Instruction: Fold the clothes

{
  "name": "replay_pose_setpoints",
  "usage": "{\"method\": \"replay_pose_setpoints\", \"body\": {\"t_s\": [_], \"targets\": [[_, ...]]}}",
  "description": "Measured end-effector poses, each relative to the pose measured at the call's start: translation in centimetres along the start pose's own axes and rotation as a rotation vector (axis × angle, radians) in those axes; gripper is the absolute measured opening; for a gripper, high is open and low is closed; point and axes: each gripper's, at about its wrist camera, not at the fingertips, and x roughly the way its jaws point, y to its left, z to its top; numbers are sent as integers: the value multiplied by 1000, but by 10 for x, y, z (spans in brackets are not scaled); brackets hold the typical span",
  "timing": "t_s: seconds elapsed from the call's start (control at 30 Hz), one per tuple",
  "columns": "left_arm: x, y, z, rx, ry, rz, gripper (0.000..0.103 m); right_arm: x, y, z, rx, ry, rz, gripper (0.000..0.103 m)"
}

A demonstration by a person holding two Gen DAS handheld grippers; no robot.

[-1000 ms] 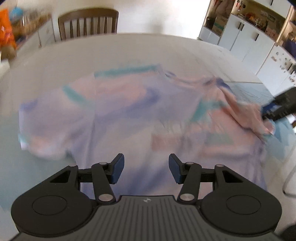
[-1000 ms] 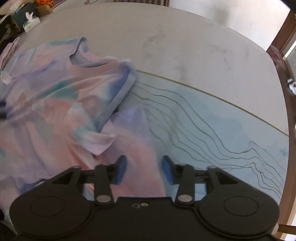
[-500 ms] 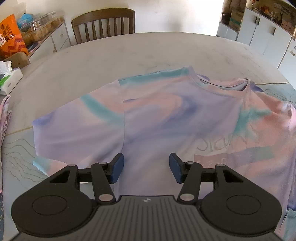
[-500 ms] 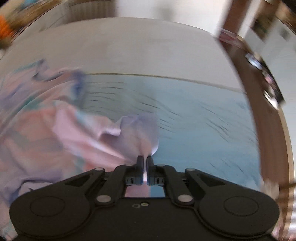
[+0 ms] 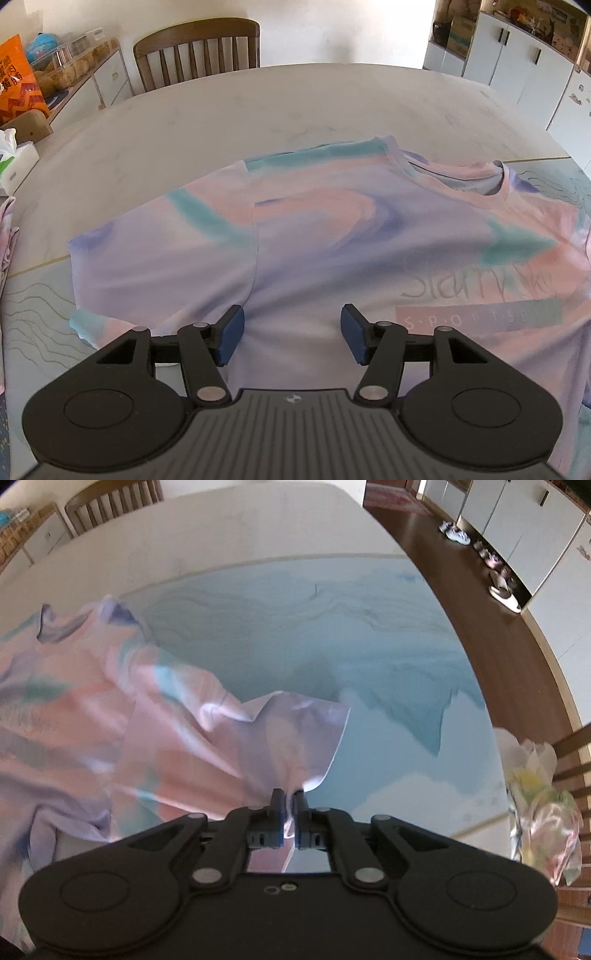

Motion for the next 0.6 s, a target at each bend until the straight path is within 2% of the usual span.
{"method": "replay_pose_setpoints", "body": {"t_s": [0.07, 0.17, 0.2, 0.3, 0.4, 0.6], "targets": [[0, 1, 1, 3, 7, -3, 56, -2, 4, -4, 3, 3, -6, 103], [-3, 1, 1, 12, 17, -12, 57, -13, 8, -6, -42, -60, -52, 103], [-7, -2, -1, 27, 15, -26, 57, -17, 10, -7, -62, -75, -43, 103], [-23, -15, -13, 101, 4, -92, 57, -29, 23, -11, -164, -112, 77, 103], [-39, -34, -29, 191, -4, -159, 57, -31, 49, -20, -269, -90, 173, 103], [-47, -50, -59, 255, 1, -152, 57, -28, 106, -47, -428, -28, 350, 103]]}}
